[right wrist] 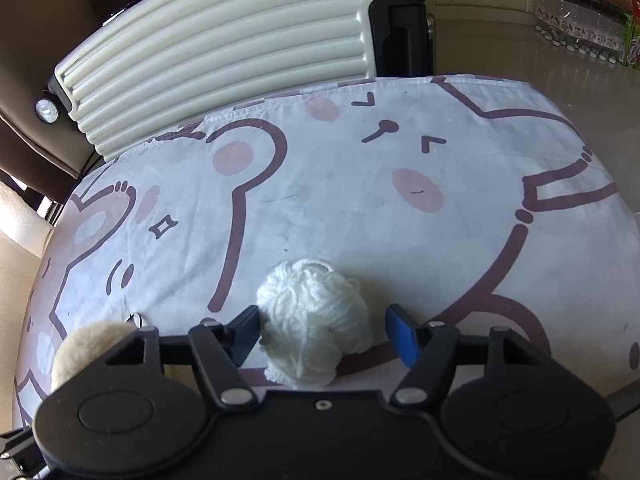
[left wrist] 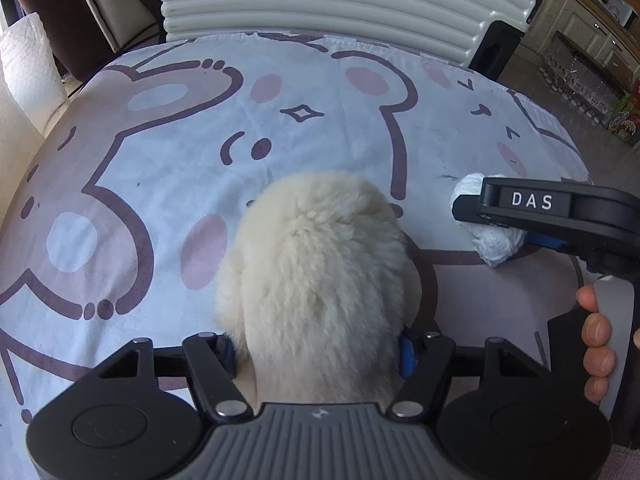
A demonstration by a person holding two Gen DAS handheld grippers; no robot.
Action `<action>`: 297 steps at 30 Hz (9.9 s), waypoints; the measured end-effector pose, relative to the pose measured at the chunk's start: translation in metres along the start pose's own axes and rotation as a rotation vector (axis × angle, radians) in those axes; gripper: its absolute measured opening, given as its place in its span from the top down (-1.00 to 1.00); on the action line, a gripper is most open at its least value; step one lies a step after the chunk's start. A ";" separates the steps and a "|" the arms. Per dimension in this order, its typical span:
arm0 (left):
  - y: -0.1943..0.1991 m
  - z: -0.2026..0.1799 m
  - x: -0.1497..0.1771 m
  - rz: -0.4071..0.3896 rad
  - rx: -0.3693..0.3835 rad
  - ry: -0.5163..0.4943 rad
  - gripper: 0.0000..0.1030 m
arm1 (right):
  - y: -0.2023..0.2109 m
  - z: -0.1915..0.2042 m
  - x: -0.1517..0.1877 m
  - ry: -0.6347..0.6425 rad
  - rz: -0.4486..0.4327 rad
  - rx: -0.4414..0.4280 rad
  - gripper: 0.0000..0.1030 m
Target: Organize objects
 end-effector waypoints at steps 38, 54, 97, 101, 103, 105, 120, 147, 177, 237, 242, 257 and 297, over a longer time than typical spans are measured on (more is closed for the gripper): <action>0.135 -0.004 0.004 -0.197 0.005 0.048 0.06 | 0.164 0.031 0.024 0.166 -0.048 -0.085 0.17; 0.189 -0.019 0.012 -0.287 -0.002 0.056 0.06 | 0.247 0.009 0.035 0.166 -0.147 -0.057 0.17; 0.165 -0.158 0.011 -0.255 0.190 -0.034 0.06 | 0.279 -0.127 0.035 0.000 -0.168 0.114 0.16; 0.159 -0.172 0.011 -0.248 0.218 -0.031 0.06 | 0.277 -0.138 0.037 -0.013 -0.164 0.122 0.16; 0.156 -0.177 0.011 -0.245 0.227 -0.028 0.06 | 0.275 -0.143 0.038 -0.019 -0.161 0.124 0.16; 0.152 -0.183 0.011 -0.239 0.240 -0.024 0.06 | 0.274 -0.147 0.039 -0.021 -0.159 0.125 0.16; 0.104 -0.222 0.012 -0.161 0.365 0.050 0.05 | 0.253 -0.171 0.046 -0.033 -0.119 0.127 0.16; 0.010 -0.260 0.030 0.082 0.509 0.145 0.04 | 0.216 -0.197 0.037 -0.085 -0.073 0.118 0.15; 0.056 -0.246 0.007 -0.068 0.410 -0.056 -0.33 | 0.195 -0.212 0.045 -0.150 -0.015 0.118 0.14; 0.110 -0.152 0.025 -0.126 0.136 -0.144 -0.01 | 0.216 -0.151 0.045 -0.099 -0.069 0.090 -0.14; 0.133 -0.140 0.032 -0.153 0.107 -0.149 -0.15 | 0.237 -0.149 0.046 -0.114 -0.109 0.102 -0.15; 0.183 -0.130 0.056 -0.192 0.050 -0.173 -0.84 | 0.297 -0.144 0.071 -0.047 -0.166 0.221 -0.56; 0.193 -0.131 0.067 -0.184 0.052 -0.278 -1.00 | 0.319 -0.162 0.096 -0.040 -0.168 0.323 -1.00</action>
Point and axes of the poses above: each gripper's, at about its wrist camera, not at the fingertips, and y roughly against the way its jaws point, z to its left, x to its underside, the point moved 10 cm from there along -y, roughly the way its jaws point, and after that the axes turned 6 degrees about -y, right-handed, at the moved point
